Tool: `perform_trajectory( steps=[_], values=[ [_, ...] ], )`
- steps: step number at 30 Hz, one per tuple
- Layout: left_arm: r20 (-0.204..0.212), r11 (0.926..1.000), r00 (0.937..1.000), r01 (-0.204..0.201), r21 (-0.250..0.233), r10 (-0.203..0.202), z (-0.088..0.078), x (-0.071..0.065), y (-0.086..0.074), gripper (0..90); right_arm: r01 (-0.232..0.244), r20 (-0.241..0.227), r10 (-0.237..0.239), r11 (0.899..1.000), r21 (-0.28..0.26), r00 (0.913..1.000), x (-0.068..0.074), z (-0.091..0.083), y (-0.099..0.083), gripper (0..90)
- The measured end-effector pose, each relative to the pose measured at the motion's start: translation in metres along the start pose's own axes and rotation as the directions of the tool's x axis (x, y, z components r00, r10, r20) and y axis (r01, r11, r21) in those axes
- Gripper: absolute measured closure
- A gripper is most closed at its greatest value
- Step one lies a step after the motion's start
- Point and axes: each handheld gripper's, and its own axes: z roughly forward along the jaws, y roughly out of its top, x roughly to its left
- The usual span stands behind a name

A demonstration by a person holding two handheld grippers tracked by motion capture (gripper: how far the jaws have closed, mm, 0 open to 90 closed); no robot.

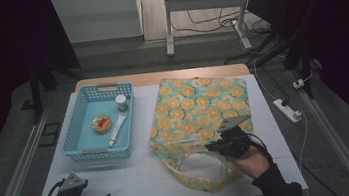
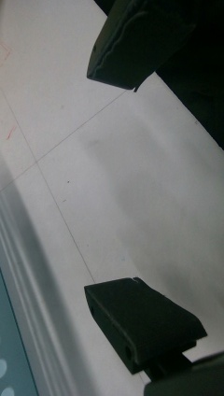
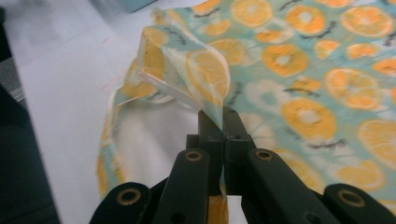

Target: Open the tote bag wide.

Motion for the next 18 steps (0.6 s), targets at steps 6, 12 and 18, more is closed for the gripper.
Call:
perform_trajectory(
  steps=[6, 12, 18],
  values=[
    [0.001, 1.0, 1.0, -0.003, 0.001, 0.003, 0.0, 0.0, 0.0, 2.6, -0.013, 0.029, 0.013, 1.0, 0.003, 0.9995, -0.024, 0.004, 0.011, 88.9],
    [0.002, 1.0, 1.0, 0.001, 0.001, -0.001, 0.0, 0.0, 0.0, 2.7, -0.034, 0.059, 0.034, 0.999, -0.011, 0.9977, -0.049, 0.007, 0.023, 89.0],
    [0.003, 1.0, 1.0, 0.001, 0.001, -0.001, 0.0, 0.0, 0.0, 2.8, -0.043, 0.081, 0.044, 0.999, -0.024, 0.9957, -0.071, 0.011, 0.039, 89.0]
  ],
)
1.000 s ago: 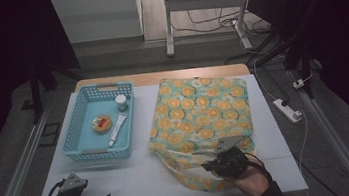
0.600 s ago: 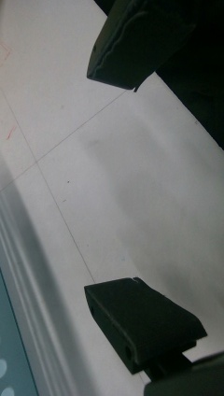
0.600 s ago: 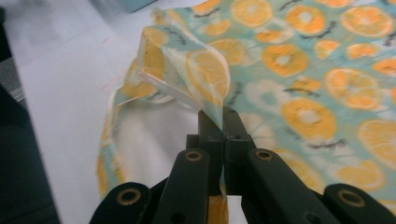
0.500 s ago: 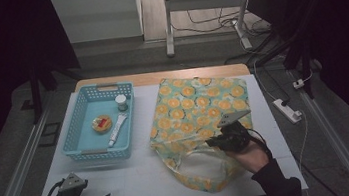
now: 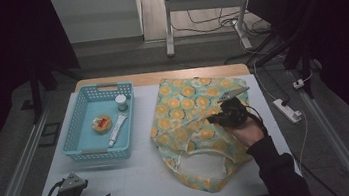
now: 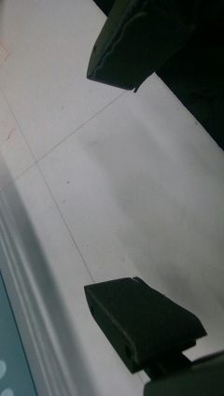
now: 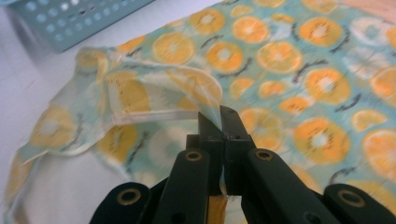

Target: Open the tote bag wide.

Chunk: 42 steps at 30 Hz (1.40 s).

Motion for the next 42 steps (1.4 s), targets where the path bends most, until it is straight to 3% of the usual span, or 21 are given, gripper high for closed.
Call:
perform_trajectory(
  steps=[11, 23, 34, 42],
  values=[
    [0.004, 1.0, 1.0, -0.003, 0.002, 0.003, 0.0, 0.0, 0.0, 2.9, -0.019, 0.05, 0.019, 1.0, -0.01, 0.9986, -0.035, 0.01, 0.024, 88.9],
    [0.004, 1.0, 1.0, -0.004, 0.007, 0.004, 0.001, 0.0, 0.0, 3.0, -0.037, 0.101, 0.036, 0.999, 0.014, 0.9943, -0.065, 0.035, 0.032, 88.8],
    [0.006, 0.9999, 0.9999, -0.011, 0.011, 0.011, 0.001, 0.0, 0.0, 3.2, -0.085, 0.144, 0.075, 0.995, 0.058, 0.9867, -0.09, 0.071, 0.013, 87.8],
    [0.007, 0.9998, 0.9999, -0.011, 0.014, 0.01, 0.001, -0.001, 0.001, 3.2, -0.119, 0.165, 0.099, 0.986, 0.117, 0.9813, -0.098, 0.089, -0.007, 82.6]
  ],
)
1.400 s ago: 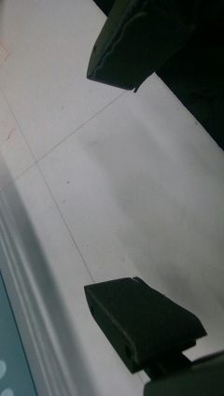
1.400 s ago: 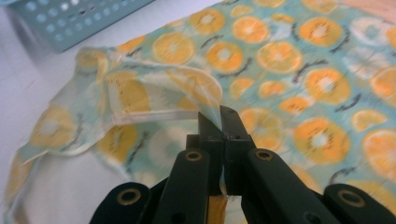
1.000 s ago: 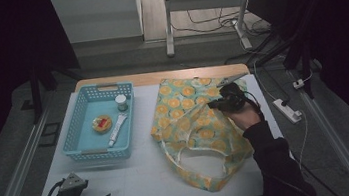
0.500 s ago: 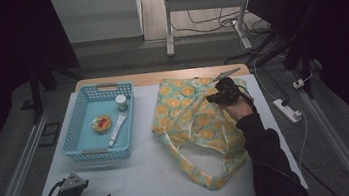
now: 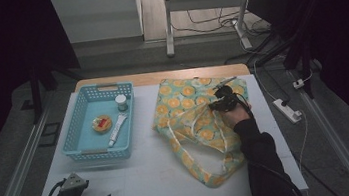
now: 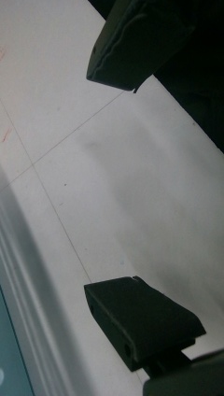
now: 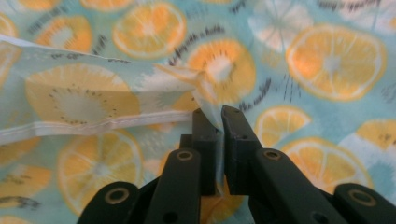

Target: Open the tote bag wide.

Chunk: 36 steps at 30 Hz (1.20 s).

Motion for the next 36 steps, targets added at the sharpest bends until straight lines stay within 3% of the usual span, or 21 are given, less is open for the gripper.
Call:
perform_trajectory(
  steps=[4, 7, 11, 20, 27, 34, 36],
  values=[
    [-0.001, 1.0, 1.0, -0.001, 0.001, 0.001, 0.0, 0.0, 0.0, 3.3, -0.049, -0.032, 0.048, 0.998, -0.026, 0.9983, -0.003, -0.001, -0.004, 76.4],
    [-0.001, 1.0, 1.0, 0.0, 0.0, 0.0, 0.0, 0.0, 0.0, 3.4, -0.046, -0.022, 0.046, 0.999, -0.016, 0.9987, -0.003, -0.004, -0.004, 65.8],
    [-0.001, 1.0, 1.0, 0.001, 0.0, -0.001, 0.0, 0.0, 0.0, 3.4, -0.066, -0.025, 0.065, 0.996, -0.064, 0.9976, -0.004, -0.018, -0.003, 55.1],
    [-0.002, 1.0, 1.0, -0.001, 0.003, 0.001, 0.0, 0.0, 0.0, 3.6, -0.057, -0.055, 0.051, 0.992, -0.116, 0.9972, 0.003, -0.049, 0.0, 40.3],
    [-0.002, 1.0, 1.0, 0.001, 0.0, -0.001, 0.0, 0.0, 0.0, 3.6, -0.029, -0.063, 0.02, 0.989, -0.144, 0.9978, 0.02, -0.068, 0.0, 30.6],
    [-0.002, 1.0, 1.0, 0.001, 0.0, -0.001, 0.0, 0.0, 0.0, 3.6, -0.009, -0.075, -0.003, 0.988, -0.155, 0.9972, 0.049, -0.083, -0.007, 13.7],
    [-0.002, 1.0, 1.0, 0.001, -0.002, -0.001, 0.0, 0.0, 0.0, 3.6, -0.004, -0.105, -0.012, 0.989, -0.15, 0.9944, 0.059, -0.085, -0.01, 10.9]
  ],
)
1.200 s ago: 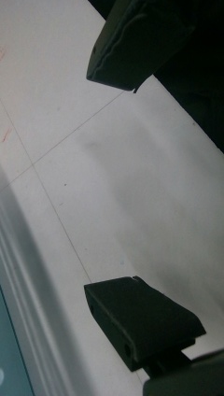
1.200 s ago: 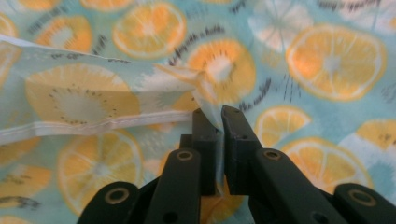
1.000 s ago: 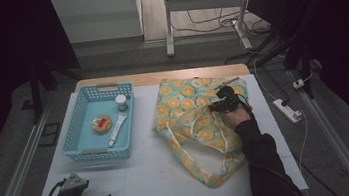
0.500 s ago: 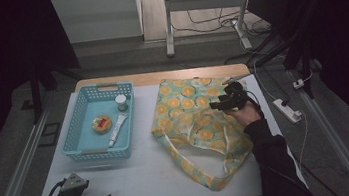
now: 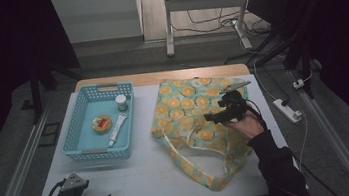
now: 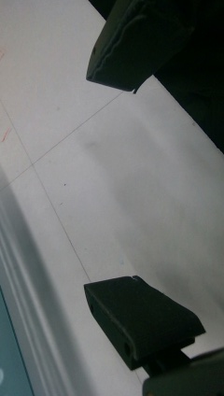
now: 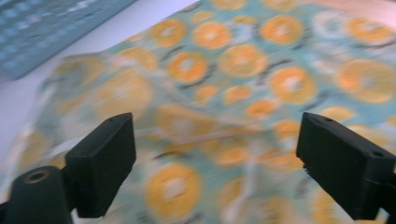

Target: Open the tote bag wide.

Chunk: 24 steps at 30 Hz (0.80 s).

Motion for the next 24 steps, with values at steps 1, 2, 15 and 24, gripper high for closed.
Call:
perform_trajectory(
  steps=[1, 2, 15, 24],
  values=[
    [0.0, 1.0, 1.0, -0.001, 0.0, 0.001, 0.0, 0.0, 0.0, 3.6, 0.001, -0.017, -0.001, 1.0, 0.008, 0.9998, 0.005, 0.0, -0.002, 8.8],
    [0.0, 1.0, 1.0, 0.0, 0.0, 0.0, 0.0, 0.0, 0.0, 3.6, 0.005, -0.028, -0.005, 1.0, 0.015, 0.9996, 0.01, 0.0, -0.004, 7.3],
    [0.002, 1.0, 1.0, -0.004, 0.003, 0.004, 0.0, 0.0, 0.0, 3.6, 0.074, -0.104, -0.064, 0.993, 0.093, 0.9925, 0.07, 0.017, -0.039, 0.0],
    [0.002, 1.0, 1.0, -0.007, 0.004, 0.007, 0.0, 0.0, 0.001, 3.6, 0.168, -0.054, -0.161, 0.972, 0.166, 0.9855, 0.081, 0.039, -0.056, 2.9]
  ],
)
